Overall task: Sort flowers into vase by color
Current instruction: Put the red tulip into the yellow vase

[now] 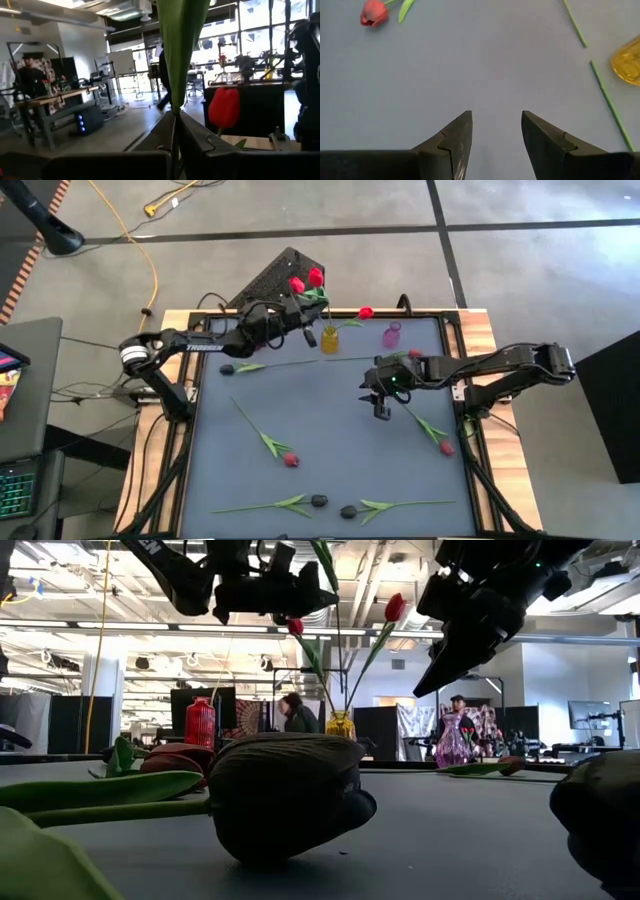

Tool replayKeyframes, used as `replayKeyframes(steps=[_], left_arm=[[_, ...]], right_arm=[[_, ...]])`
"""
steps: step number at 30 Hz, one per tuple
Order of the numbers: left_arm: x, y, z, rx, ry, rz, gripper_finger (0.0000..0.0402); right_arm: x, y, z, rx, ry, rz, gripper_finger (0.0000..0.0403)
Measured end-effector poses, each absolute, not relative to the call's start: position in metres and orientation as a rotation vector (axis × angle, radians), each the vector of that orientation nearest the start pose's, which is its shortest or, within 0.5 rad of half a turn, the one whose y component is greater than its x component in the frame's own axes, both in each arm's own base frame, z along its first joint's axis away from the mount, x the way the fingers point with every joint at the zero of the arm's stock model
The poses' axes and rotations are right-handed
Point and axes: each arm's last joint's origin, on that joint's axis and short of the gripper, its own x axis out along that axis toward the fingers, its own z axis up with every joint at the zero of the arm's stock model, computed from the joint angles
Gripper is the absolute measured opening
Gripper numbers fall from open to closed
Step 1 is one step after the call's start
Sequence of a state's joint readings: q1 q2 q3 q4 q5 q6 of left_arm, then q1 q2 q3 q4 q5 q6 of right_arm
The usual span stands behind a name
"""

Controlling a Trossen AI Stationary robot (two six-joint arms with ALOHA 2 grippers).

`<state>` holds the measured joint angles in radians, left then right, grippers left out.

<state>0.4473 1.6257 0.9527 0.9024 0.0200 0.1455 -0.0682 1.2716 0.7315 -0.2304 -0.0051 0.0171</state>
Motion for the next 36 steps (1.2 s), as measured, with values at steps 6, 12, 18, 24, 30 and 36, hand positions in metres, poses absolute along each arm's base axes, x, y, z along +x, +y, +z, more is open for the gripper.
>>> replayKeyframes(steps=[6,12,18,24,30,36], left_arm=[[0.327,0.146,0.280,0.231,-0.145,0.481,0.0000],[0.329,0.142,0.279,0.227,-0.136,0.504,0.0000],[0.333,0.131,0.280,0.161,-0.148,0.542,0.0000],[0.329,0.108,0.298,0.150,-0.175,0.584,0.0000],[0.328,0.083,0.305,0.093,-0.177,0.603,0.0000],[0.344,0.074,0.288,0.058,-0.215,0.701,0.0000]], right_arm=[[0.252,-0.011,0.214,0.037,0.767,-0.044,0.0195],[0.253,-0.010,0.214,0.035,0.767,-0.040,0.0195],[0.253,-0.010,0.214,0.035,0.767,-0.040,0.0195],[0.252,-0.010,0.214,0.034,0.767,-0.040,0.0195],[0.253,-0.010,0.214,0.011,0.767,-0.031,0.0195],[0.253,-0.010,0.214,0.009,0.767,-0.032,0.0195]])
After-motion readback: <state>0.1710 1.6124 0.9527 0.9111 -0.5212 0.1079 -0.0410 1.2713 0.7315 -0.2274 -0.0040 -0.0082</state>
